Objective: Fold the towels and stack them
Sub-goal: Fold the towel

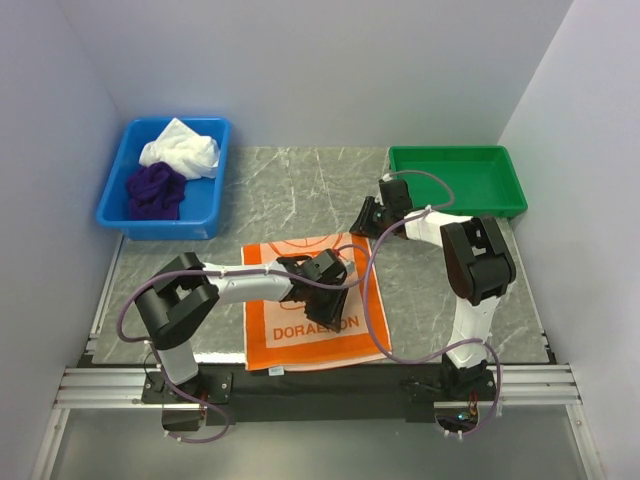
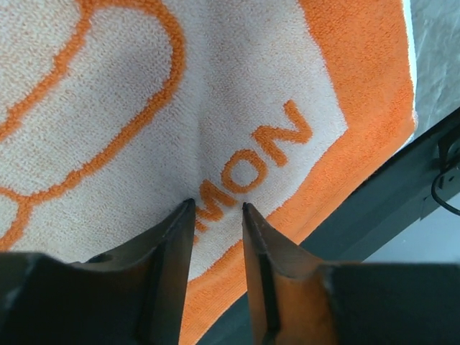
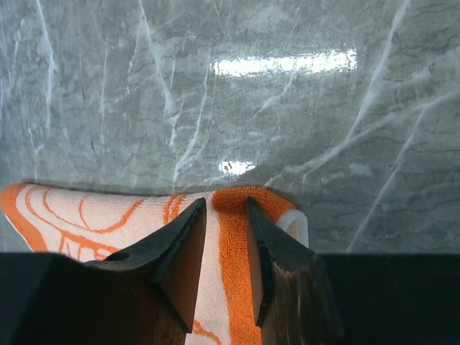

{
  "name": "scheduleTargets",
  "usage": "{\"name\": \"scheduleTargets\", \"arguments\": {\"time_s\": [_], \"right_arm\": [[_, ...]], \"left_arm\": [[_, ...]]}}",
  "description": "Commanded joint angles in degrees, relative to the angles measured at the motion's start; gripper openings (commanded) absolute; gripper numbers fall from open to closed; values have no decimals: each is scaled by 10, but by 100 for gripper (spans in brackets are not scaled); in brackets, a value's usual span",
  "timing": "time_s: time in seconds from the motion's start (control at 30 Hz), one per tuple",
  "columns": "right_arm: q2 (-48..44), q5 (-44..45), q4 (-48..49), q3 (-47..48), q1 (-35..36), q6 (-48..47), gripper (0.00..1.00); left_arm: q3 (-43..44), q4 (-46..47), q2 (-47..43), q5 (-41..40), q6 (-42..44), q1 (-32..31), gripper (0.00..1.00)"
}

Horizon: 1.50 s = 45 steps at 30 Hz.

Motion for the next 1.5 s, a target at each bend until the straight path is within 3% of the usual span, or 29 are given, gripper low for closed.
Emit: {"name": "scheduleTargets", "arguments": {"time_s": [0.0, 0.17, 0.37, 0.5, 0.7, 1.17, 1.47], "right_arm": [[-18, 22, 4, 18, -6, -23, 37], [-87, 22, -15, 1, 1, -44, 37], [-149, 45, -55, -23, 30, -92, 38], [-151, 81, -106, -5, 33, -172, 42], [-99, 108, -196, 70, 34, -266, 44], [1, 150, -226, 113, 44, -238, 37], [17, 263, -305, 117, 42, -190, 34]], "left_arm": [[34, -46, -17, -33, 8, -9, 40], [82, -85, -59, -137, -7, 8, 43], [58, -98, -136, -177, -3, 114, 43], [68, -132, -136, -221, 47, 201, 43], [117, -165, -74, -248, 102, 259, 46], [154, -166, 49, -246, 99, 275, 43], [159, -154, 58, -208, 92, 274, 43]]}}
